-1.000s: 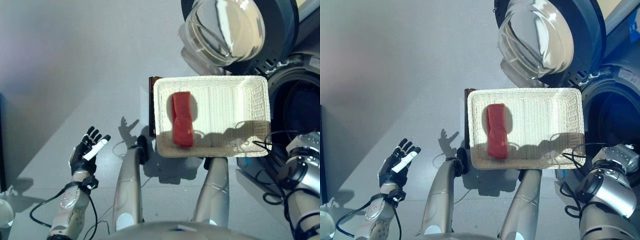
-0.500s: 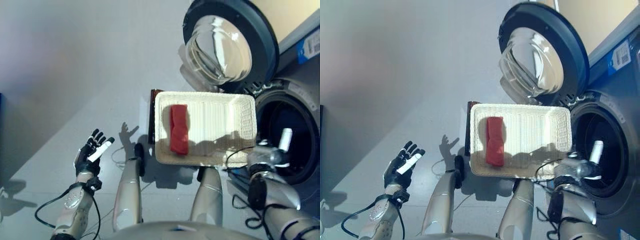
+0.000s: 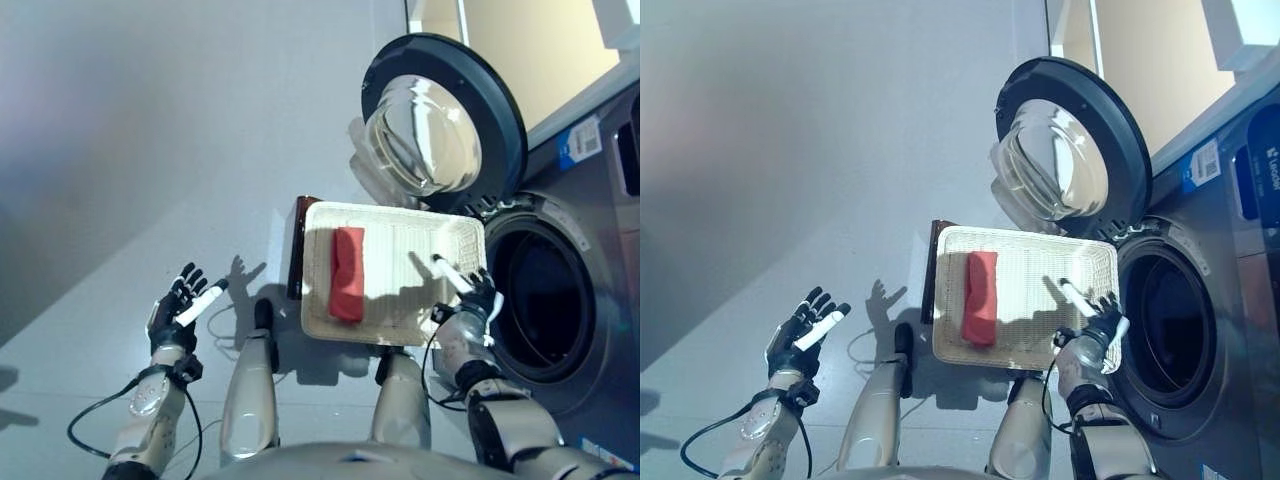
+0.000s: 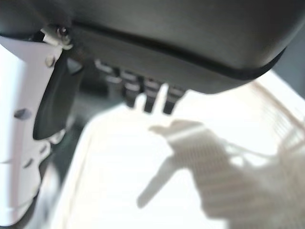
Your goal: Pick up the clothes and place them into the washing machine
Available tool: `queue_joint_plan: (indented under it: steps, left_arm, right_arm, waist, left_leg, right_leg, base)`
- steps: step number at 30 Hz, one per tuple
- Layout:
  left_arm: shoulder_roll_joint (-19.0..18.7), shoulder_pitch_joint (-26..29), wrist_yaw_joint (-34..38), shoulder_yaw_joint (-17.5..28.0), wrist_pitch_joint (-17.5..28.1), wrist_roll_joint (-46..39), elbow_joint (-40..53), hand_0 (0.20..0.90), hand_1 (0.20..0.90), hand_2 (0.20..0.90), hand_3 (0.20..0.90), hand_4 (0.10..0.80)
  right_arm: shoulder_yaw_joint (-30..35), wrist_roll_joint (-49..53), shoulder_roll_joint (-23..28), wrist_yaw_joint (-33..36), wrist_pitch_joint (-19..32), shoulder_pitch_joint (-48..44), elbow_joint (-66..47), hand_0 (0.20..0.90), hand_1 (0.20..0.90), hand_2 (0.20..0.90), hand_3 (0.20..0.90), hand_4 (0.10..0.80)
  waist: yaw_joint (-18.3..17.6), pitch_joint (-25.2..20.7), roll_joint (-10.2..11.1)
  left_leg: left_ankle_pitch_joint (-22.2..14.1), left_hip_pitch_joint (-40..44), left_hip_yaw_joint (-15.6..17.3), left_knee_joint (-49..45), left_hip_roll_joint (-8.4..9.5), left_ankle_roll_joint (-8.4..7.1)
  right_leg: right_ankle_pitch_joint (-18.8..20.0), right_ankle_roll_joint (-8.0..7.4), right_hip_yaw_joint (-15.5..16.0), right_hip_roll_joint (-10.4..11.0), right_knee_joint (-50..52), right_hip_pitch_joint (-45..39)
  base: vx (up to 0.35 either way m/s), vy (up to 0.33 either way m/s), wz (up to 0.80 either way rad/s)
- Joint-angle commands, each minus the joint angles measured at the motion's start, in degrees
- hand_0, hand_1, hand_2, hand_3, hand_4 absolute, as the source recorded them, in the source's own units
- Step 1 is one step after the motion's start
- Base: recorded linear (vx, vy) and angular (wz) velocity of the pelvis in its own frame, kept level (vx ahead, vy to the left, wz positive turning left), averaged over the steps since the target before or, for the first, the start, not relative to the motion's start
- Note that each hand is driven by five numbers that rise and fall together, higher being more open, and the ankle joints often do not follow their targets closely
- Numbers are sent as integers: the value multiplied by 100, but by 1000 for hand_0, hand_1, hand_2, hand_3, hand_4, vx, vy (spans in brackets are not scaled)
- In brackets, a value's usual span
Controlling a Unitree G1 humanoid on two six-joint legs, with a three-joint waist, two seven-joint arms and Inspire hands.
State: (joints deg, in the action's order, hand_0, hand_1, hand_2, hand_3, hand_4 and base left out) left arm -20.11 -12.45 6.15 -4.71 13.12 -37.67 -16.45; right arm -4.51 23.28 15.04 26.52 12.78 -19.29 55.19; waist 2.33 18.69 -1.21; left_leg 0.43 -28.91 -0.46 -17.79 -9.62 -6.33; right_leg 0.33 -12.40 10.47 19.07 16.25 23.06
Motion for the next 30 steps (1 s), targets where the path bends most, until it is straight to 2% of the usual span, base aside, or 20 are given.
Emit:
queue_joint_plan:
  steps: [1,3,8,16,20,21,30]
  left_arm:
    - [-256,-79,-101,397,531,236,327,900,900,900,900,800]
    - [-280,-121,-156,399,494,269,394,900,900,900,900,800]
    - [-283,-137,-192,400,409,323,388,900,900,900,900,800]
    - [-413,12,69,61,349,351,490,900,900,900,900,800]
    - [-492,70,100,-123,338,328,544,900,900,900,900,800]
    - [-592,84,91,-208,319,318,663,900,900,900,900,800]
    - [-891,61,92,-323,298,281,885,900,900,900,900,800]
  right_arm:
    - [-190,-984,289,-72,-24,18,-432,900,900,900,900,800]
    - [-421,-1246,275,-211,-115,30,-478,900,900,900,900,800]
    - [-359,-1276,-23,-95,-221,-123,-88,900,900,900,900,800]
    - [-190,-1050,-1105,590,-638,-1269,1665,900,900,900,900,800]
    - [-92,-853,-1257,689,-726,-1423,1961,900,900,900,900,800]
    - [-32,-803,-1312,777,-807,-1497,2087,900,900,900,900,800]
    - [440,-599,-1150,1013,-1124,-1638,2560,900,900,900,900,800]
  waist:
    - [119,-186,173]
    - [162,-182,194]
    - [261,-162,186]
    - [634,-8,-54]
    - [786,38,-104]
    - [897,58,-117]
    - [1263,27,-82]
  left_leg:
    - [551,120,-238,643,-428,-627]
    - [537,83,-277,592,-427,-620]
    - [478,-7,-318,421,-402,-603]
    - [231,-329,-339,-95,-269,-521]
    - [205,-402,-395,-130,-203,-489]
    - [222,-487,-438,-141,-142,-492]
    - [200,-738,-678,-141,25,-462]
  right_leg:
    - [685,-260,-65,395,-433,-192]
    - [661,-260,-27,400,-396,-220]
    - [619,-260,32,419,-340,-272]
    - [619,-260,90,503,-317,-303]
    - [666,-260,196,536,-405,-422]
    - [724,-260,325,556,-488,-500]
    - [778,-260,737,564,-712,-752]
  base:
    - [26,-40,9]
    - [22,-29,10]
    - [9,-7,8]
    - [-20,41,5]
    - [-5,-3,13]
    - [-5,-20,17]
    - [29,-33,27]
